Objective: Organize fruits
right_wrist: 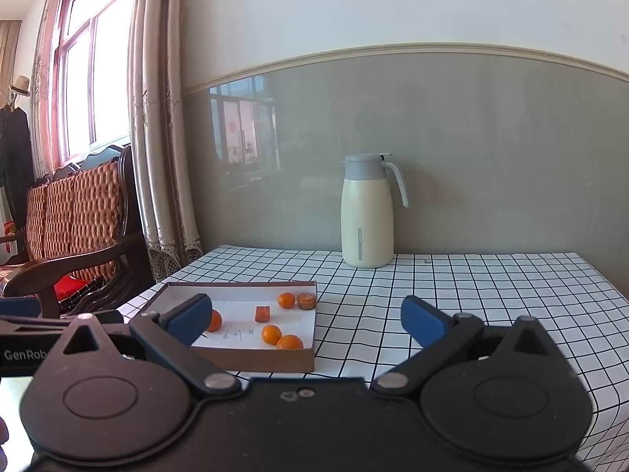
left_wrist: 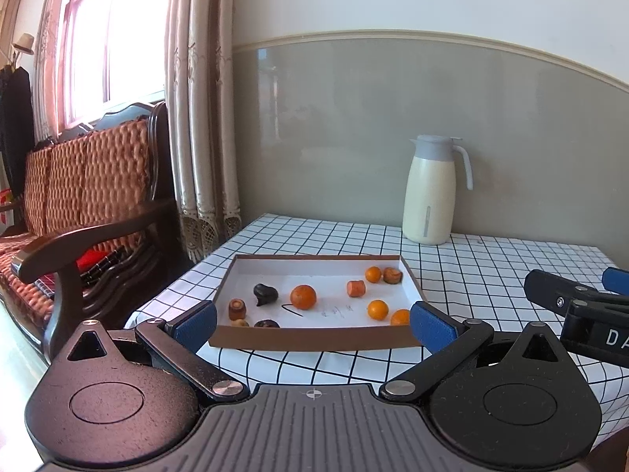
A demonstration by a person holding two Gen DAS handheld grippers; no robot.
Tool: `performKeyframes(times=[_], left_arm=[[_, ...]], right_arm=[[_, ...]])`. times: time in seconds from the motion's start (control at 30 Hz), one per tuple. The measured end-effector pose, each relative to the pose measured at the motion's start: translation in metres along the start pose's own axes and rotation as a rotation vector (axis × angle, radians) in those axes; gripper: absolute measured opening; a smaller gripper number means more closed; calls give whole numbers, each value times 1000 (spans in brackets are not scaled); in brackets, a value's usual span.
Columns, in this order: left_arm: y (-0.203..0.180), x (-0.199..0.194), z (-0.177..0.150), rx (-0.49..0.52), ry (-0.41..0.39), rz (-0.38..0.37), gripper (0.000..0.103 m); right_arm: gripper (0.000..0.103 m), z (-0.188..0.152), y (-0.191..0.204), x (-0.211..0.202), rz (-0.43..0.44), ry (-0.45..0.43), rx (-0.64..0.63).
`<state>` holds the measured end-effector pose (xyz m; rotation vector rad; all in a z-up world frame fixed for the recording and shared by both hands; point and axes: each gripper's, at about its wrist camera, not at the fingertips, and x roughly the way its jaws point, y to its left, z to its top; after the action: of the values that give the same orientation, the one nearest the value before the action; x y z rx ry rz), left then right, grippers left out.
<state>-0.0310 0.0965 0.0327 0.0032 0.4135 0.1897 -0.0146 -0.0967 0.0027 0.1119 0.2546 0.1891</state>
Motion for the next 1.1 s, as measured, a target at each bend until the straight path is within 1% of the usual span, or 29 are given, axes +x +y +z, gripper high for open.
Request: performKeyframes(times=[0.33, 1.1], left_arm=[[2, 3, -4, -19, 9, -17, 103], [10, 10, -10, -22, 27, -1, 103]], right_arm=[[97, 0, 1, 0, 0, 1, -8], [97, 1, 7, 9, -13, 25, -29]])
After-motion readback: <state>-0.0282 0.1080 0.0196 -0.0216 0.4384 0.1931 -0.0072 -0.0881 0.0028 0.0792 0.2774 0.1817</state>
